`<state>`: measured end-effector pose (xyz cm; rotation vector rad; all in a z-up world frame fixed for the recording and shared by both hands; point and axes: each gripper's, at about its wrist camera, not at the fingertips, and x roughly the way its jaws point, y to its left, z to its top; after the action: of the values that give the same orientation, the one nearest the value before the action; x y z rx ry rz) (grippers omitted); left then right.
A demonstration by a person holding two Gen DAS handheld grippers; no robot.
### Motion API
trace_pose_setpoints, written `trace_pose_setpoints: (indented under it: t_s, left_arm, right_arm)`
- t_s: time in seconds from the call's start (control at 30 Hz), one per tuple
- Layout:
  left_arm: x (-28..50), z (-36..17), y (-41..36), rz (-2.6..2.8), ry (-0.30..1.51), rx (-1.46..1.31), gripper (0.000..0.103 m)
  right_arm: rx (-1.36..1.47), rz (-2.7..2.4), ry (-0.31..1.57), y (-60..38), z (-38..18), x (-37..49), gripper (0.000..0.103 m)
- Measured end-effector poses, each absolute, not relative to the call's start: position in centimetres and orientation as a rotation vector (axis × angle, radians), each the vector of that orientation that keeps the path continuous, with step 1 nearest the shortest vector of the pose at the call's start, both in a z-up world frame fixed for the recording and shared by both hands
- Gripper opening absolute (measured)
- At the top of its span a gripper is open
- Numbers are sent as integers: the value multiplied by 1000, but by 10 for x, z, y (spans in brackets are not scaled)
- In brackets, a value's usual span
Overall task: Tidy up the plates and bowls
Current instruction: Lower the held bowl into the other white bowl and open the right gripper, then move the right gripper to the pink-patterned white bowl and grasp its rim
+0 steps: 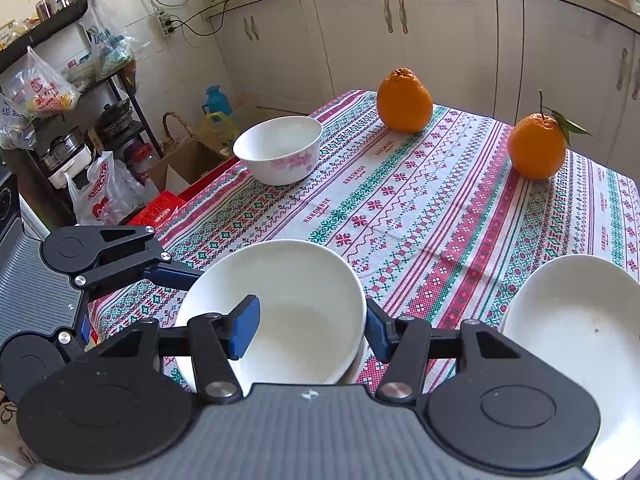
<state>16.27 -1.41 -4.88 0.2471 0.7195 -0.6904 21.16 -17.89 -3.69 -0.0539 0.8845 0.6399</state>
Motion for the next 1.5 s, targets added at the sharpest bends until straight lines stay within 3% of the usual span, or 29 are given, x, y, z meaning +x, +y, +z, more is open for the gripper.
trace_pose_setpoints:
  t_s: [0.5,0.63,0.87,1.03,1.5]
  left_arm:
    - [163,-50,-14,-693,717,251,86]
    - [165,-51,-13,-702,727,245,89]
    - [161,-48,-8,-709,714,241,92]
    - [156,-49,-2,-703,715,239,93]
    - [150,-50,19,-666,707,247,93]
  right_arm:
    - [-78,637,886,-176,-42,212,63]
    - [-91,643,884,-174,-42,210,68]
    - [-120,660,843,-170,-40,198,92]
    - [-146,615,786,-177,-42,185,102]
    - [-71,538,763,-202,-52,169,103]
